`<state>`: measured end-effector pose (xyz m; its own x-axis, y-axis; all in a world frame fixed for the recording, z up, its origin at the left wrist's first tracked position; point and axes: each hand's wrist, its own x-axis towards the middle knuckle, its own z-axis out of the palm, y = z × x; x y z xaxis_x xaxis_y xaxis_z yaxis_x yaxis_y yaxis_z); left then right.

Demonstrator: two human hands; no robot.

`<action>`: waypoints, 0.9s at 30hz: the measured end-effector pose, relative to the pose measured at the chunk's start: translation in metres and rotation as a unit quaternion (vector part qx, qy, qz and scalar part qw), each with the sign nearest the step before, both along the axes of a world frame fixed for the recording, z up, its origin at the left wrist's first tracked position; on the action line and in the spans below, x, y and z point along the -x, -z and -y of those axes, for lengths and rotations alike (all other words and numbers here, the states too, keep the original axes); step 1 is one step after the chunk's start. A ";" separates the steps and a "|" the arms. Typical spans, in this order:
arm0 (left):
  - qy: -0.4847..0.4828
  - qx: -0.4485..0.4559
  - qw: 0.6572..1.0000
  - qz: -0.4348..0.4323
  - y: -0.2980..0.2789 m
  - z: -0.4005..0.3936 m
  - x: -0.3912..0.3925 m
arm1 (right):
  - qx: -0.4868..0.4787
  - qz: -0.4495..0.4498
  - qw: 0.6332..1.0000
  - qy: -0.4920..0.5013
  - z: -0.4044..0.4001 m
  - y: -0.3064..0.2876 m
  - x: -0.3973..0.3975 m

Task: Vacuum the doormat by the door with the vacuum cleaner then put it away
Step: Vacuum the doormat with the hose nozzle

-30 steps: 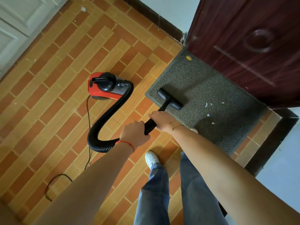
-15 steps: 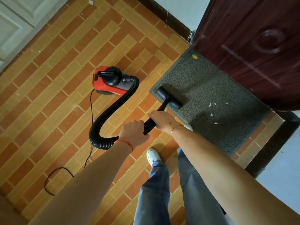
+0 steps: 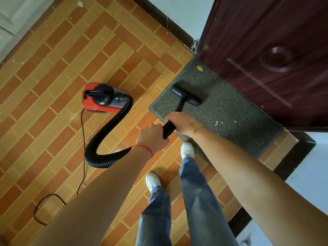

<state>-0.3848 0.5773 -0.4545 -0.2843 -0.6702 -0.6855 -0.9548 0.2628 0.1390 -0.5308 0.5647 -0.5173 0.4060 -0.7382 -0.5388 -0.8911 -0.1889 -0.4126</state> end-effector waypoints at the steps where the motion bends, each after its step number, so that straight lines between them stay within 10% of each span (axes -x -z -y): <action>1: -0.004 0.000 1.000 0.002 0.000 0.008 0.011 | 0.001 0.000 1.000 -0.001 0.009 0.000 0.010; 27: -0.023 -0.011 1.000 -0.014 0.003 0.157 0.156 | 0.007 -0.012 1.000 0.013 0.156 0.002 0.154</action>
